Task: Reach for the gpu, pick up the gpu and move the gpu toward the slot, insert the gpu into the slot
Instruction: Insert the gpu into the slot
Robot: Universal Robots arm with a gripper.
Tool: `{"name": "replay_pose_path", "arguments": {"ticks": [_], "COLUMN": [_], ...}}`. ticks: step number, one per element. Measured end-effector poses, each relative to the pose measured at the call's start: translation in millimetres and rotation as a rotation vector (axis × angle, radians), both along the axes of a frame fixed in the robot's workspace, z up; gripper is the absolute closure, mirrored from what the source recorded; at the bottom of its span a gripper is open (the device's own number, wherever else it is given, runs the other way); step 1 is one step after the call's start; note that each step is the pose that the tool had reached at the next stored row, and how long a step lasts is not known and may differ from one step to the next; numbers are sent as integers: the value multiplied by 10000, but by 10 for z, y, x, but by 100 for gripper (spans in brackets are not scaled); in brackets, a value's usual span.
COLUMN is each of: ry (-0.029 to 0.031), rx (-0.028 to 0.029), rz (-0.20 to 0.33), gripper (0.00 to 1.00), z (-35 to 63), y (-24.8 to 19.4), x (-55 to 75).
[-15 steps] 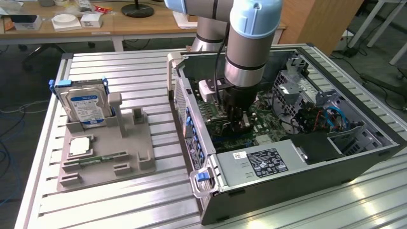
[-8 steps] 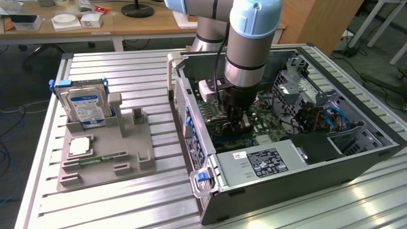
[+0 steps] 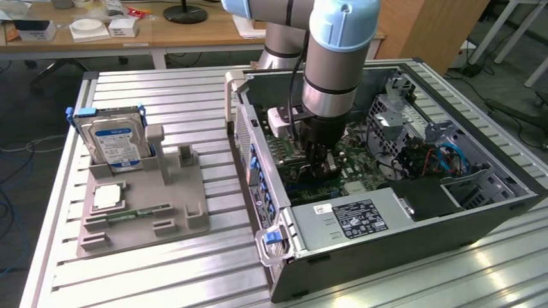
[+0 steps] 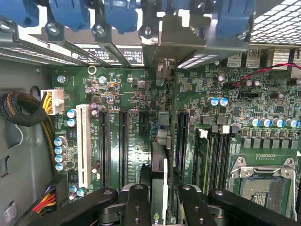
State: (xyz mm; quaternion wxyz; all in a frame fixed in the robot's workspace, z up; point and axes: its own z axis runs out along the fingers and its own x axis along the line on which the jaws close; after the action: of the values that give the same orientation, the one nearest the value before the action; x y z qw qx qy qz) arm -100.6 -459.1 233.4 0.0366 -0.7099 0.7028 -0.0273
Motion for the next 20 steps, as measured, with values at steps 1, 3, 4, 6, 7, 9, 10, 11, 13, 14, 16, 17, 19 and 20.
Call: {"name": "replay_pose_path", "arguments": {"ticks": [1, 3, 4, 6, 7, 9, 10, 11, 13, 14, 16, 17, 19, 20], "ry": [0, 0, 0, 0, 0, 0, 0, 0, 1, 1, 2, 1, -2, -3], "rx": [-1, -1, -1, -1, 0, 0, 0, -1, -3, -6, -5, -4, -2, -1], "rz": [0, 0, 0, 0, 0, 0, 0, 0, 0, 0, 0, 0, -1, 1], "gripper": [73, 73, 73, 73, 73, 73, 73, 73, 73, 73, 73, 73, 73, 73], "z": [0, 0, 0, 0, 0, 0, 0, 0, -4, -8, -10, -11, -17, -22], "y": [0, 0, 0, 0, 0, 0, 0, 0, -1, -1, -1, 0, 0, 0], "x": [0, 0, 0, 0, 0, 0, 0, 0, -1, -3, -4, -4, -12, -13]}}
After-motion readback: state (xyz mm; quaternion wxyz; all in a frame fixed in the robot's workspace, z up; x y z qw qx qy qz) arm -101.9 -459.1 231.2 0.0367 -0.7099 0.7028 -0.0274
